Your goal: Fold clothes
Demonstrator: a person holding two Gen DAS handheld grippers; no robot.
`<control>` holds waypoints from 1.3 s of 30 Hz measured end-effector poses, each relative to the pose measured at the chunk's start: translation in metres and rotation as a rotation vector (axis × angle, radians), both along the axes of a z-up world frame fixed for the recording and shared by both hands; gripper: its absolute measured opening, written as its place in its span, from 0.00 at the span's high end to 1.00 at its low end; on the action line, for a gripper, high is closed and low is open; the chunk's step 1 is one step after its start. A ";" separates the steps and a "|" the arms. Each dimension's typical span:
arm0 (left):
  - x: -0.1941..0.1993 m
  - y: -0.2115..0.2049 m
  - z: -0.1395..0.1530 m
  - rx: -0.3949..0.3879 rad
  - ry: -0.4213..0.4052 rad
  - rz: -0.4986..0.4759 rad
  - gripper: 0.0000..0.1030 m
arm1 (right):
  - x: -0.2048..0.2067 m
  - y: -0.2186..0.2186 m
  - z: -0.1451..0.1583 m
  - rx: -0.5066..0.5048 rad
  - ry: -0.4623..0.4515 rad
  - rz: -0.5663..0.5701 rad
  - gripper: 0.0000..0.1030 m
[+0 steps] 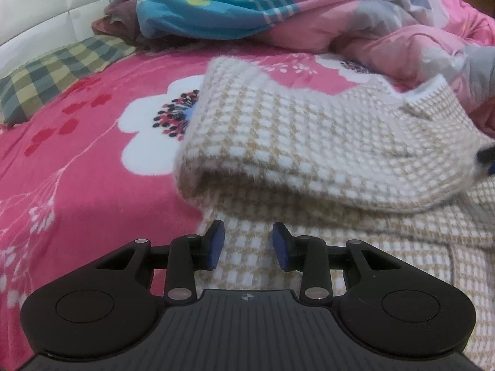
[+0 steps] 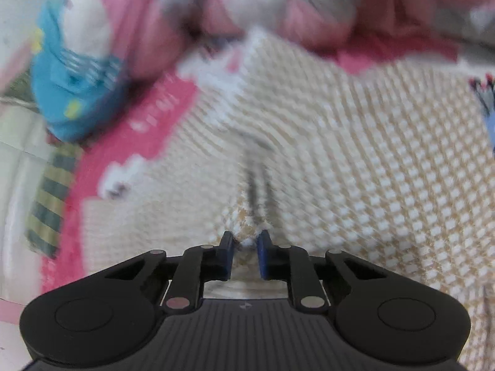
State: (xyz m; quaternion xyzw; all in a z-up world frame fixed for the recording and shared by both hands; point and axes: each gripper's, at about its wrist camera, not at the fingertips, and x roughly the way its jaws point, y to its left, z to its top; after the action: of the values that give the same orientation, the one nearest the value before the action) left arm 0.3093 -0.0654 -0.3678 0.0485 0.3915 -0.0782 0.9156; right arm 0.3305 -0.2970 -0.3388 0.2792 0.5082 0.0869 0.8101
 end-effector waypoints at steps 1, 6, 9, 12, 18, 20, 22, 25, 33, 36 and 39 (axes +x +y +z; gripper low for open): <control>0.002 0.001 0.000 -0.008 0.004 0.008 0.67 | -0.004 -0.004 0.016 0.000 -0.035 -0.010 0.84; 0.007 0.009 -0.001 -0.047 0.028 0.030 0.67 | -0.027 -0.043 0.064 -0.145 -0.126 -0.107 0.84; 0.007 0.009 -0.003 -0.046 0.029 0.020 0.67 | -0.028 -0.060 0.046 -0.195 -0.058 -0.131 0.84; 0.007 0.009 -0.003 -0.040 0.032 0.011 0.67 | -0.023 -0.059 0.026 -0.195 -0.005 -0.130 0.84; 0.009 0.010 -0.002 -0.031 0.041 -0.008 0.67 | -0.036 -0.047 0.064 -0.248 -0.140 -0.112 0.84; 0.008 0.009 -0.002 -0.028 0.042 -0.013 0.67 | -0.041 -0.050 0.058 -0.269 -0.121 -0.117 0.84; 0.008 0.009 -0.003 -0.022 0.042 -0.022 0.67 | -0.046 -0.056 0.035 -0.314 -0.079 -0.128 0.84; 0.005 0.007 -0.004 -0.011 0.043 -0.039 0.67 | -0.043 -0.064 -0.026 -0.389 0.044 -0.086 0.81; -0.008 0.037 0.029 -0.101 0.092 -0.060 0.64 | -0.062 -0.077 0.009 -0.496 -0.018 -0.159 0.75; 0.000 0.042 0.051 -0.168 0.039 -0.037 0.62 | -0.058 -0.067 0.032 -0.516 -0.122 -0.099 0.75; 0.028 0.025 0.054 -0.208 -0.016 -0.065 0.62 | -0.040 -0.036 0.039 -0.542 -0.251 0.012 0.75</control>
State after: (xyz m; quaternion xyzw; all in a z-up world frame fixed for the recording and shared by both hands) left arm 0.3374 -0.0403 -0.3141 -0.0335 0.3721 -0.1475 0.9158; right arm 0.2907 -0.3333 -0.2998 0.0366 0.4102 -0.0133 0.9112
